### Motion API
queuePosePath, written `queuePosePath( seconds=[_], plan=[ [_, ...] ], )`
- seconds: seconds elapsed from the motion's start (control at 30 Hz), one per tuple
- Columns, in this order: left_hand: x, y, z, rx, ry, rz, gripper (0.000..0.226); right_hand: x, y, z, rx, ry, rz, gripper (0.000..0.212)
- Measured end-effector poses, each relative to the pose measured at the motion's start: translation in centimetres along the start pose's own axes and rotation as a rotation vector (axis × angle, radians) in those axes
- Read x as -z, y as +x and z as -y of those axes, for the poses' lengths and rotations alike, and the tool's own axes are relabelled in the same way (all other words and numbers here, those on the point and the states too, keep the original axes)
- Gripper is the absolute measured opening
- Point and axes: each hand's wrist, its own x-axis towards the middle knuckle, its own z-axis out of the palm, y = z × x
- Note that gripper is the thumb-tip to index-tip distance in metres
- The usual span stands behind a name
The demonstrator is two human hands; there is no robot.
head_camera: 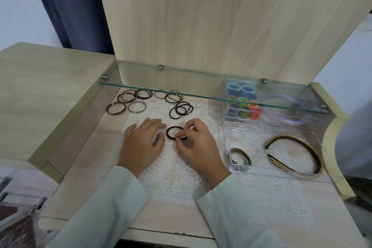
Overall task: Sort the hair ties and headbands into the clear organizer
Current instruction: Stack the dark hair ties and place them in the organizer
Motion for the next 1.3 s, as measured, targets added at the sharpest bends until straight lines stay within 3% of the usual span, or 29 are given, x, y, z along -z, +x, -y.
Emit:
queuePosePath(
  seconds=[0.27,0.5,0.8,1.03,1.3],
  plan=[
    [0.2,0.0,-0.2,0.009,0.004,0.018,0.041,-0.1,0.0,0.1,-0.024,-0.034,-0.014,0.014],
    [0.5,0.5,-0.2,0.084,-0.129,-0.003,0.041,0.2,0.5,-0.2,-0.167,-0.065,-0.194,0.021],
    [1.0,0.9,-0.5,0.107,-0.159,-0.038,0.041,-0.8,0.5,-1.3,-0.364,-0.282,-0.062,0.035],
    [0.9,4.3,-2.3,0.289,-0.051,-0.003,0.021,-0.7,0.6,-1.3,-0.421,-0.199,-0.069,0.032],
    [-0.3,7.1,-4.4,0.320,0.037,0.149,0.004,-0.9,0.8,-1.4,-0.415,-0.235,-0.115,0.035]
  ],
)
